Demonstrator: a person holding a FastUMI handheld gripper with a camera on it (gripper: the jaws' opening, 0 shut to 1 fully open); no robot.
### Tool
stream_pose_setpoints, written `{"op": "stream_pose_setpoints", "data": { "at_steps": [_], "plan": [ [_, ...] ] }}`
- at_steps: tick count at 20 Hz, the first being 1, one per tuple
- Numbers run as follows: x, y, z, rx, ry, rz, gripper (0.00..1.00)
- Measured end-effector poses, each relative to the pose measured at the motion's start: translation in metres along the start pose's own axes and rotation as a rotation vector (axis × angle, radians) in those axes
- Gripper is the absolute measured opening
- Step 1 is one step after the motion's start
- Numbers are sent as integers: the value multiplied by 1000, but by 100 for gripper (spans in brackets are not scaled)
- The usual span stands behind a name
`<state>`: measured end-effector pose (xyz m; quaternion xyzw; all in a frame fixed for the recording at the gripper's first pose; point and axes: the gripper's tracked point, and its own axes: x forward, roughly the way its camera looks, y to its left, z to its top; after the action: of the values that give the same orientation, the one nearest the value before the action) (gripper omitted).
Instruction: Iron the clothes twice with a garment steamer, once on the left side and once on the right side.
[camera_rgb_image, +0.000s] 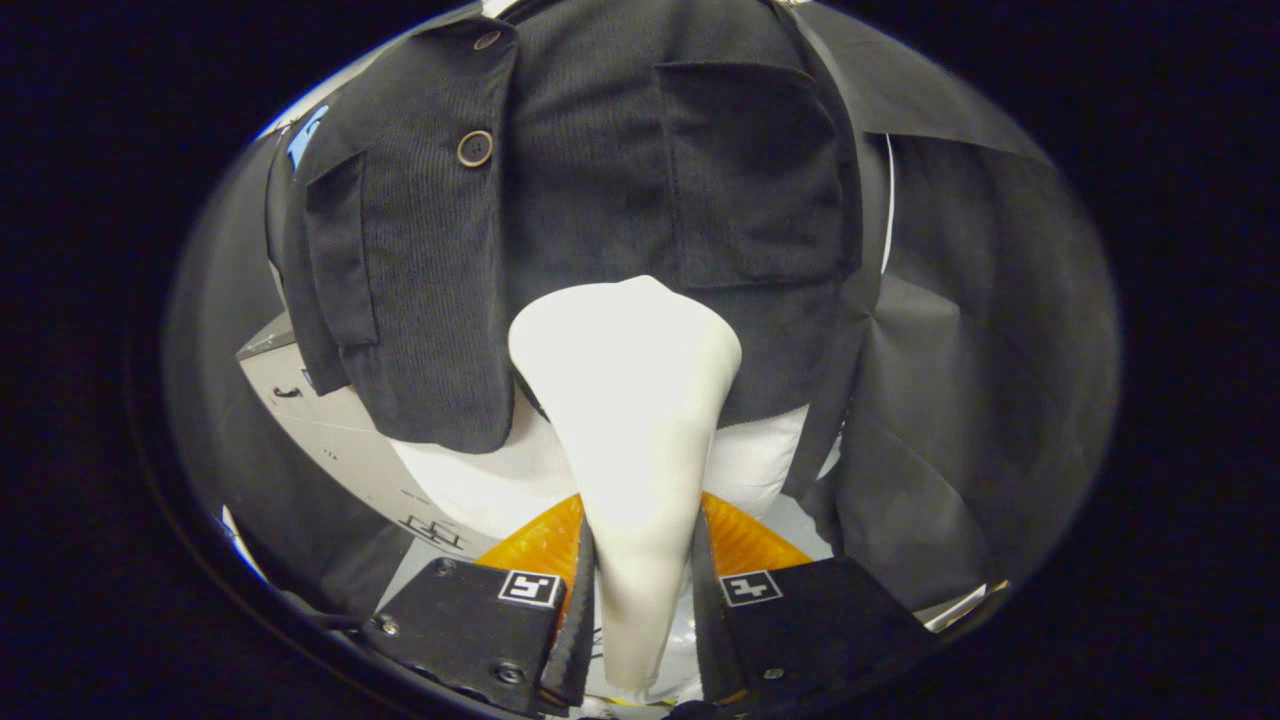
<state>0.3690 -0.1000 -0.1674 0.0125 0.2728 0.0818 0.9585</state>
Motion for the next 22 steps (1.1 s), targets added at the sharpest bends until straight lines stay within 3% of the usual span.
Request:
{"op": "stream_pose_setpoints", "data": {
  "at_steps": [11, 22],
  "plan": [
    [-57, -2, 6, 98, -104, -125, 45],
    [-161, 97, 1, 110, -199, -137, 45]
  ]
}}
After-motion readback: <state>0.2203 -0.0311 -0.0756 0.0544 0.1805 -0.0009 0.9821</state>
